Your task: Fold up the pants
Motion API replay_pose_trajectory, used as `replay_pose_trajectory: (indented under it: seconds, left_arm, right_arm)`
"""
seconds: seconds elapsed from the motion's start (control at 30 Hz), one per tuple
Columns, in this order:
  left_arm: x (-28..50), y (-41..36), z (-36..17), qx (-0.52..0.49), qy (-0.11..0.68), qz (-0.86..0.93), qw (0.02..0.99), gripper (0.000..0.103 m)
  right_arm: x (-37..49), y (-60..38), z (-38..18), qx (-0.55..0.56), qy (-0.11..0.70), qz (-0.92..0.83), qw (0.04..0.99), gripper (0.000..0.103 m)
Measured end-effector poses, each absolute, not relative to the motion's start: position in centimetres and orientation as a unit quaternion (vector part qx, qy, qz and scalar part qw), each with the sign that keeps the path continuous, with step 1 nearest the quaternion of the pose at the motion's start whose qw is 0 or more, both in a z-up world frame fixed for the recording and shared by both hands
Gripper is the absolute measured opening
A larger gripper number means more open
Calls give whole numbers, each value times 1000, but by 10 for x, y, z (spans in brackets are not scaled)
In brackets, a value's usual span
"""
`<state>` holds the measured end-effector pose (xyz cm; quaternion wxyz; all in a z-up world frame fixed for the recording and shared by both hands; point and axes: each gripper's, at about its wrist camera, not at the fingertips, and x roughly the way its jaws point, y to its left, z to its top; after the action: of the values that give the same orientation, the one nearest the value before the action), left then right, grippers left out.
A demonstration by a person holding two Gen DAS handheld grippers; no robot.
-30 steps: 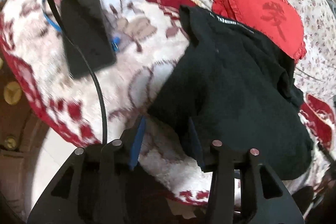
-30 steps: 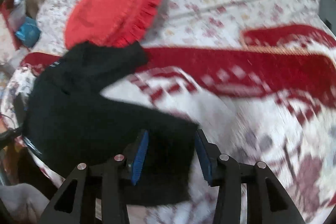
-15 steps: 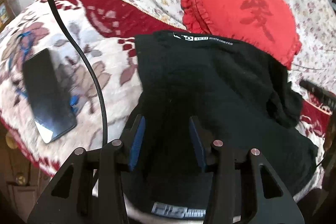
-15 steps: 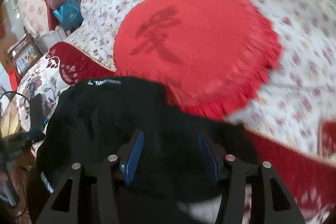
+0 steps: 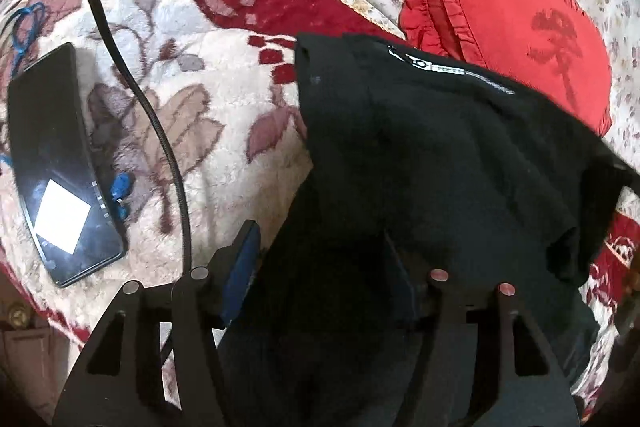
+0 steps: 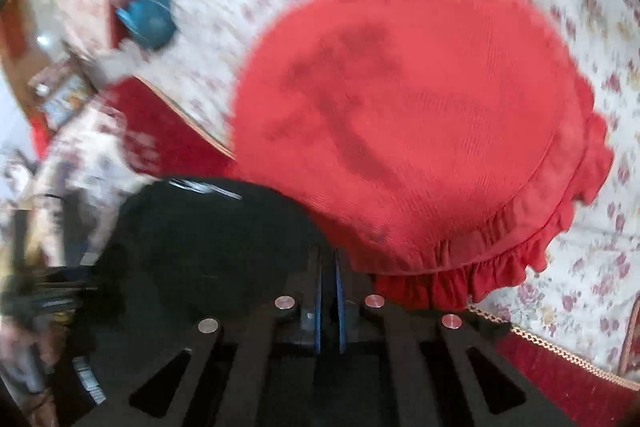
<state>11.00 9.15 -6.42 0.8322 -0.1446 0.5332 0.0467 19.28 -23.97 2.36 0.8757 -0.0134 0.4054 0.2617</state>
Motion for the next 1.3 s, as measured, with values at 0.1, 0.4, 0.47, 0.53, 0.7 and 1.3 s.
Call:
replay_pose_trajectory:
  seconds: [0.1, 0.4, 0.47, 0.53, 0.7, 1.3]
  left_arm:
    - [99, 102, -49, -164, 515, 50, 840, 61]
    - [56, 148, -31, -169, 492, 111, 847, 61]
    - [53, 143, -31, -171, 496, 104, 845, 61]
    - [50, 135, -28, -173, 493, 93, 847, 61]
    - [57, 111, -26, -169, 492, 66, 851, 61]
    - [101, 94, -59, -163, 518, 65, 837, 61]
  right_arm:
    - [129, -242, 68, -31, 359, 335, 870, 3]
    - [-3, -254, 41, -159, 380, 322, 852, 3]
    - [16, -268, 35, -126, 390, 283, 867, 9]
    - [39, -265, 30, -110, 398, 266, 871, 48]
    - [98, -226, 30, -46, 399, 271, 875, 52]
    - [179, -204, 16, 12, 449, 262, 854, 5]
